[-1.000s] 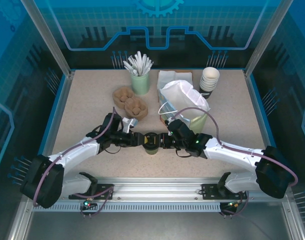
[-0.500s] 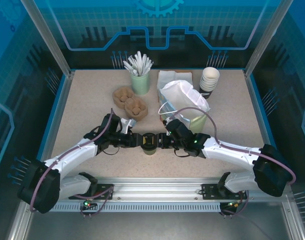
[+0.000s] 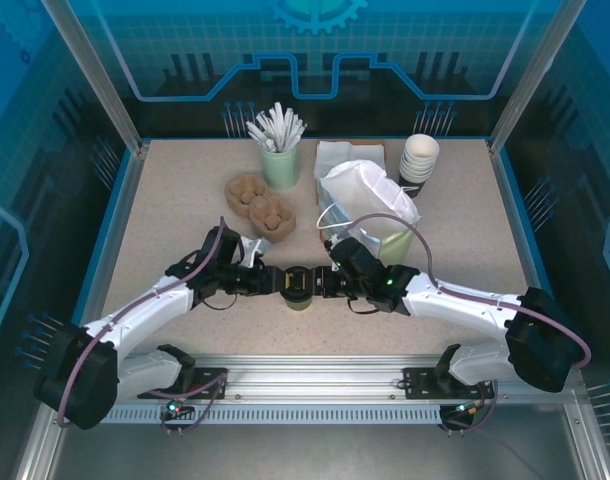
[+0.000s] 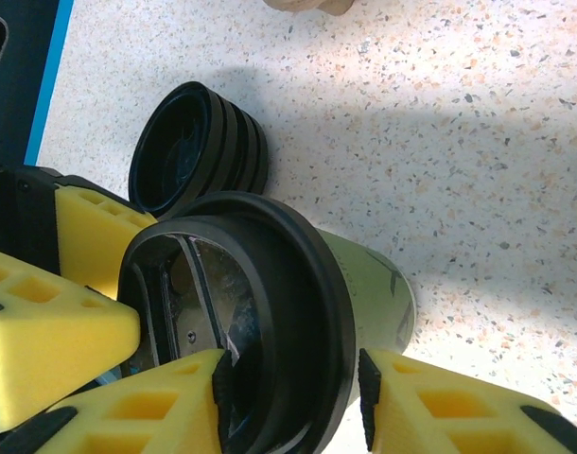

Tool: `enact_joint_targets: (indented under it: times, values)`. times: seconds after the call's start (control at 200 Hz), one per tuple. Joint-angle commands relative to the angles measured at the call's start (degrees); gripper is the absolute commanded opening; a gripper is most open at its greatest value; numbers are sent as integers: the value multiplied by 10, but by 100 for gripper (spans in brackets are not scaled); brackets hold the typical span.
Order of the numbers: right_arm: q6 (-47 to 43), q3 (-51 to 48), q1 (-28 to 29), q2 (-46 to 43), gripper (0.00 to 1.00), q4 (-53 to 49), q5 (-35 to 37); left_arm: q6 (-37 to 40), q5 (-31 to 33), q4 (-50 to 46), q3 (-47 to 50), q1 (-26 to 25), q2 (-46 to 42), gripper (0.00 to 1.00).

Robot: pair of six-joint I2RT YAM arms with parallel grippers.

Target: Pack the takeout coffee

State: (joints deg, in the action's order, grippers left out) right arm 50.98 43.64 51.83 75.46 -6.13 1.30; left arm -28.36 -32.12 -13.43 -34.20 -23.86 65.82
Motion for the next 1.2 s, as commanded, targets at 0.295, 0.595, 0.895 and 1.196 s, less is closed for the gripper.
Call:
enact_joint_targets:
  times: [0.295, 0.595, 0.895, 1.196]
  values:
    - [-18, 32, 4, -23, 50, -88, -2, 9, 35, -58, -58, -2, -31, 60]
    - [-34, 60, -2, -49, 53, -123, -7, 11, 87, -102, -99, 0, -47, 61]
    - [-65, 105, -4, -100, 54, -183, -30, -32, 189, -129, -143, 23, -58, 63]
    - [-100, 154, -21, -161, 55, -267, -66, -70, 297, -114, -162, 47, -60, 66]
